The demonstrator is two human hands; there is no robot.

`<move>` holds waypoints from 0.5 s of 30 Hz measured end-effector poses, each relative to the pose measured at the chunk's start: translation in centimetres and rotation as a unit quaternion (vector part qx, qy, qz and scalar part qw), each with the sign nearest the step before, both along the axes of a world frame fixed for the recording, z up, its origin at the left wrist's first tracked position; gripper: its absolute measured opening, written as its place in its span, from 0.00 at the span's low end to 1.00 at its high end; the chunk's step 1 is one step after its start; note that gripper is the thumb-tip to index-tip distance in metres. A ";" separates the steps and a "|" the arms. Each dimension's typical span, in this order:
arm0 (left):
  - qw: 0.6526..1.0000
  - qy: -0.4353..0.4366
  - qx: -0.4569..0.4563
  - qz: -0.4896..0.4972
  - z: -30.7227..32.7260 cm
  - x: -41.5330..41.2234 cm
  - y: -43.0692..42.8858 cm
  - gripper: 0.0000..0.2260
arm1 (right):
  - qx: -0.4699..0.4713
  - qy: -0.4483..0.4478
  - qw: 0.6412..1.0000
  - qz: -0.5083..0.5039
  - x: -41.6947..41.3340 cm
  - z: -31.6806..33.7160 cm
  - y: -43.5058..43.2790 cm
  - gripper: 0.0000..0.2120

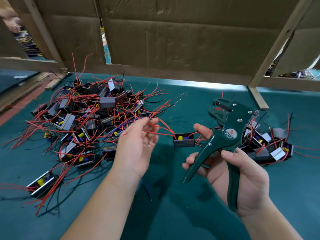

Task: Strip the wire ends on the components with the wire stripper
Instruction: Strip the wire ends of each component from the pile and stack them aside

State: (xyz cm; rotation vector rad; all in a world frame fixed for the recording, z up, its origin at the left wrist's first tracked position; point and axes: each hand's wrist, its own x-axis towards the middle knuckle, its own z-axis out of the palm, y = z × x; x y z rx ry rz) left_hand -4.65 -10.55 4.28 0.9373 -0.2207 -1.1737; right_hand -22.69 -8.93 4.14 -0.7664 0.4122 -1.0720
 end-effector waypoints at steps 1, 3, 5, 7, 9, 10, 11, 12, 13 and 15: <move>0.999 -0.032 0.005 0.039 0.1 0.4 0.0 0.06 | 0.002 0.009 1.000 -0.008 -0.1 0.0 -0.1 0.40; 0.947 -0.280 0.016 0.155 0.0 1.2 0.6 0.15 | 0.001 0.045 0.999 -0.024 -0.2 -0.3 -0.2 0.35; 0.725 -0.626 -0.010 0.287 0.1 2.1 1.4 0.20 | -0.002 0.079 0.996 -0.027 -0.1 -0.7 -0.2 0.31; 0.545 -0.757 -0.135 0.335 0.5 1.7 2.0 0.15 | -0.005 0.102 0.995 -0.019 0.1 -0.9 0.0 0.31; 0.569 -0.732 -0.276 0.255 0.5 -0.2 2.5 0.10 | -0.009 0.120 0.993 -0.008 0.4 -1.2 0.3 0.31; 0.621 -0.691 -0.319 0.187 0.3 -1.5 2.7 0.10 | -0.015 0.121 0.993 0.000 0.5 -1.3 0.4 0.31; 0.685 -0.640 -0.327 0.119 0.0 -2.6 2.9 0.10 | -0.021 0.112 0.993 0.010 0.6 -1.4 0.5 0.31; 0.749 -0.585 -0.306 0.052 -0.2 -3.4 3.1 0.13 | -0.027 0.096 0.995 0.020 0.6 -1.4 0.5 0.30; 0.801 -0.533 -0.272 -0.004 -0.4 -4.0 3.2 0.16 | -0.032 0.082 0.996 0.030 0.6 -1.4 0.6 0.30; 0.856 -0.457 -0.233 -0.063 -0.4 -4.5 3.0 0.20 | -0.036 0.064 0.996 0.047 0.6 -1.2 0.6 0.29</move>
